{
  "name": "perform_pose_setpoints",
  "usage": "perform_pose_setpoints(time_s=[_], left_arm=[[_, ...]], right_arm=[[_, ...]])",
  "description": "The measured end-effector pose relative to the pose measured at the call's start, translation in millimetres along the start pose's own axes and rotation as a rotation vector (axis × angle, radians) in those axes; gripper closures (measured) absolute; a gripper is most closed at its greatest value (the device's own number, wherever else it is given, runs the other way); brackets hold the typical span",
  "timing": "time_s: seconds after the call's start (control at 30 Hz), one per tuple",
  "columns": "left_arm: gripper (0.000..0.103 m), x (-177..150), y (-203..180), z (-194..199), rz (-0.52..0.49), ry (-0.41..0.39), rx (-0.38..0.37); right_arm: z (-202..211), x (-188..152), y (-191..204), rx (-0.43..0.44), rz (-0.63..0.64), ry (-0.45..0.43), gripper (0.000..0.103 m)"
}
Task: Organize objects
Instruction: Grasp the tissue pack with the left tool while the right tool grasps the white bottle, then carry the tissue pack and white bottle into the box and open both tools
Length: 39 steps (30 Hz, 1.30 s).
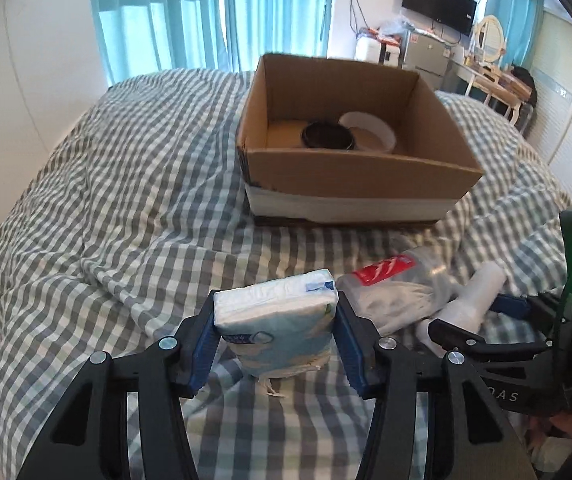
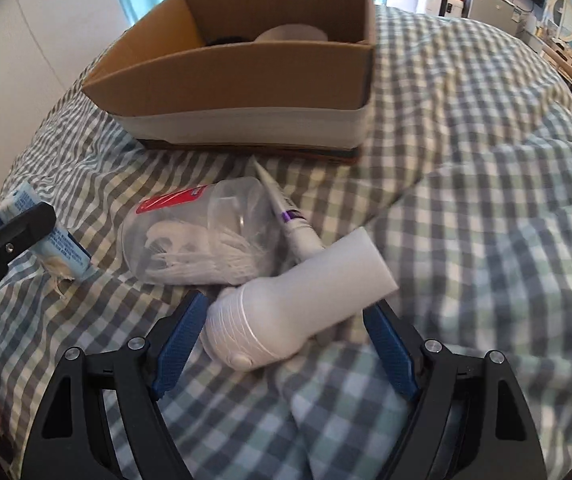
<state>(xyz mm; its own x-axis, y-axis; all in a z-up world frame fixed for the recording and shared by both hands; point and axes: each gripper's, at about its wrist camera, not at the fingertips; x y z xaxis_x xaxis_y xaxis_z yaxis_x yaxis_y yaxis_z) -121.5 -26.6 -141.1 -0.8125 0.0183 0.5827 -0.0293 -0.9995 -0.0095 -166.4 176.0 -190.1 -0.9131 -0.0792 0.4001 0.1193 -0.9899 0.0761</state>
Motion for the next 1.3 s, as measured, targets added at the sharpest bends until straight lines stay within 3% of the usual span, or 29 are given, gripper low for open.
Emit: perform_pose_setpoints(time_s=[0.13, 0.27, 0.33, 0.37, 0.73, 1.07, 1.3], left_arm=[[0.049, -3.8, 1.4, -16.9, -0.012, 0.034, 0.001], [0.049, -8.1, 1.9, -28.5, -0.017, 0.051, 0.001], [0.049, -11.1, 1.7, -29.9, -0.022, 0.051, -0.001], [0.049, -12.2, 1.4, -30.0, -0.024, 0.050, -0.001], [0.049, -22.8, -6.4, -11.6, -0.044, 0.035, -0.003], [0.049, -34.2, -18.6, 18.7, -0.058, 0.014, -0.021], [0.049, -34.1, -29.6, 46.6, -0.069, -0.032, -0.036]], right_arm=[[-13.0, -1.7, 5.4, -0.017, 0.025, 0.016, 0.024], [-12.0, -3.5, 6.2, -0.017, 0.032, 0.001, 0.034], [-10.0, -5.6, 6.4, -0.029, 0.034, -0.009, 0.047], [-8.2, -6.8, 6.2, -0.043, 0.032, -0.020, 0.047], [26.3, -19.7, 14.2, -0.115, 0.066, -0.132, 0.049], [83.2, -41.4, 11.9, -0.114, 0.055, -0.246, 0.051], [108.9, -56.4, 35.7, -0.097, 0.076, -0.309, 0.051]])
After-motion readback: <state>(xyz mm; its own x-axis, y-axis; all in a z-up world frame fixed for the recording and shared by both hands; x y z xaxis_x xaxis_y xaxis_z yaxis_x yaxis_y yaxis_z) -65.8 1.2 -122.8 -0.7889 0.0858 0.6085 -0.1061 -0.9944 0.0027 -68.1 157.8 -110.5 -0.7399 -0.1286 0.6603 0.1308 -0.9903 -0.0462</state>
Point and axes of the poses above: each gripper's, at about its wrist camera, not at the fingertips, and z roughly against the way its jaws point, y to its left, x to its top
